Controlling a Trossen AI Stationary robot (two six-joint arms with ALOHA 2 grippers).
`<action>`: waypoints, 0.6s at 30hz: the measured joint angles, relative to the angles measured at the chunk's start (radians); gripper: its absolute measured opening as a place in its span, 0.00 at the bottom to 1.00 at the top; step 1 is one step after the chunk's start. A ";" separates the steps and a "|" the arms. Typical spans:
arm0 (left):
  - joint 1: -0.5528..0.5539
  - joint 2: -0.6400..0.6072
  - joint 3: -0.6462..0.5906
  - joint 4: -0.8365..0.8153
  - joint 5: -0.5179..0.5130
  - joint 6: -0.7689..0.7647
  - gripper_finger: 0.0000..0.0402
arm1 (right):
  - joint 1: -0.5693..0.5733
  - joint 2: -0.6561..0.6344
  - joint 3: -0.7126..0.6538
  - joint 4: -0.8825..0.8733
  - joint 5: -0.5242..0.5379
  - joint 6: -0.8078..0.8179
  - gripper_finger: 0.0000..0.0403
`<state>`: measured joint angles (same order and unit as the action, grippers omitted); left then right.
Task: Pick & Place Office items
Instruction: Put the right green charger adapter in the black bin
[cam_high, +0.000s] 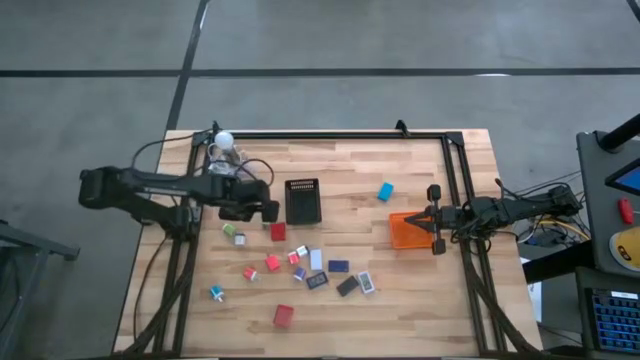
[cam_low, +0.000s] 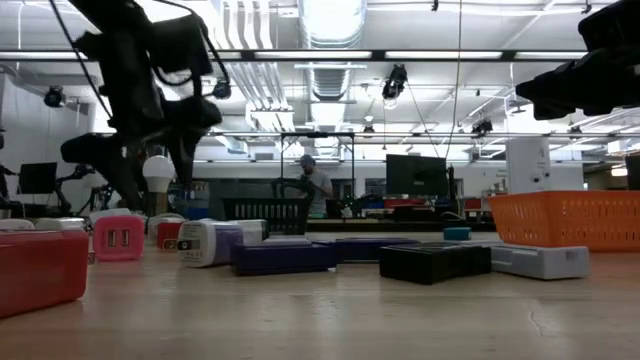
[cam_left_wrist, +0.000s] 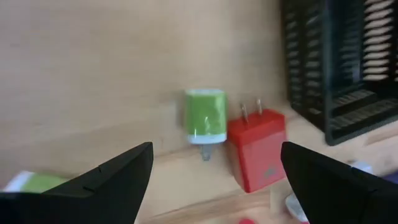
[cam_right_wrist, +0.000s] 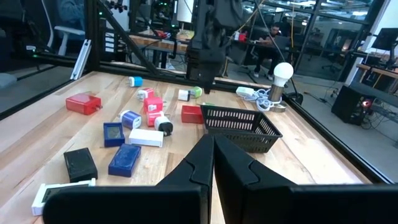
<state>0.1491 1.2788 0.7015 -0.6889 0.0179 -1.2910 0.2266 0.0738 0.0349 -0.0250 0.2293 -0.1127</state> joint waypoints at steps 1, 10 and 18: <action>0.004 0.018 0.002 0.009 0.003 0.001 0.89 | 0.000 0.000 0.000 0.000 0.000 0.000 0.02; 0.046 0.105 0.027 0.036 0.020 0.028 0.89 | 0.000 0.000 0.000 0.000 0.000 0.000 0.02; 0.084 0.167 0.027 0.064 0.055 0.054 0.89 | 0.000 0.000 0.000 0.000 0.000 0.000 0.02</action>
<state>0.2332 1.4459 0.7284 -0.6251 0.0729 -1.2373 0.2266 0.0738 0.0349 -0.0250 0.2293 -0.1127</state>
